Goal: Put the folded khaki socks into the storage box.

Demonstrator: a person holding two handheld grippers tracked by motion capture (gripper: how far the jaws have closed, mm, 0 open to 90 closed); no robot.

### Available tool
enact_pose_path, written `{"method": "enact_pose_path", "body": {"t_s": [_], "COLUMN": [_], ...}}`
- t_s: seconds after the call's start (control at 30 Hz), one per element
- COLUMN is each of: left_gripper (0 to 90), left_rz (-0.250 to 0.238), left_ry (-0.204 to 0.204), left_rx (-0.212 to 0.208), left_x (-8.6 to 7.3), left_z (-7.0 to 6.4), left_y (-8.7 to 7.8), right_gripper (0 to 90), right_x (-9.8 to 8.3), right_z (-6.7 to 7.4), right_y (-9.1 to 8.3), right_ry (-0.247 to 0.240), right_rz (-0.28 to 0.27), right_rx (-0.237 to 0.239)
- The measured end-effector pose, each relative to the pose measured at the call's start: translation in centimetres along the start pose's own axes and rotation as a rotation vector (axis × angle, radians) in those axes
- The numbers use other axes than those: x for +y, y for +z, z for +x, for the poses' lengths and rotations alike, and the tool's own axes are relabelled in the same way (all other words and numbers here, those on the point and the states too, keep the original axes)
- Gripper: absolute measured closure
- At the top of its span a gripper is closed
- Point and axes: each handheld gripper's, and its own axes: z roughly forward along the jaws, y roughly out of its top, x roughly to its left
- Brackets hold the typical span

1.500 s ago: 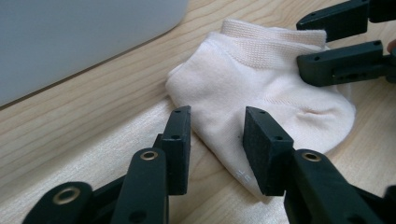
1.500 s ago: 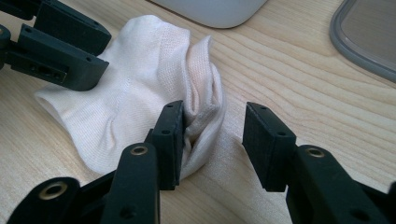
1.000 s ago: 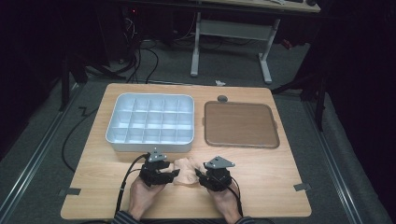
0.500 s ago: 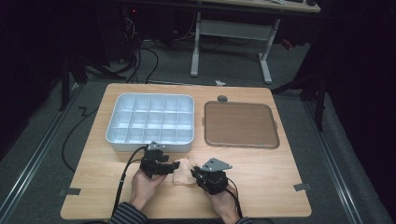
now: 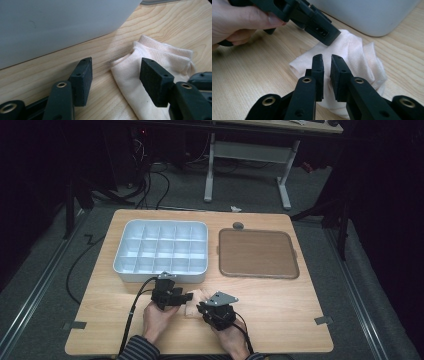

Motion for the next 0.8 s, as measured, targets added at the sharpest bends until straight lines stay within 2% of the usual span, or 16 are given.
{"method": "enact_pose_path", "body": {"t_s": [0.27,0.43,0.8], "left_gripper": [47.6,49.7,61.8], "left_rz": [0.002,0.006,0.005], "left_ry": [0.005,0.013,0.011], "left_rx": [-0.017,-0.021,-0.043], "left_x": [-0.04,-0.1,-0.21], "left_z": [-0.1,-0.28,-0.47], "left_y": [0.14,0.21,0.6], "right_gripper": [83.7,84.9,85.5], "right_x": [-0.66,-0.77,-0.91], "right_z": [-0.12,0.18,0.02], "right_y": [0.97,1.02,0.98], "right_ry": [0.001,-0.04,-0.038], "right_rz": [0.051,0.054,0.053], "right_rx": [-0.019,-0.041,-0.029]}}
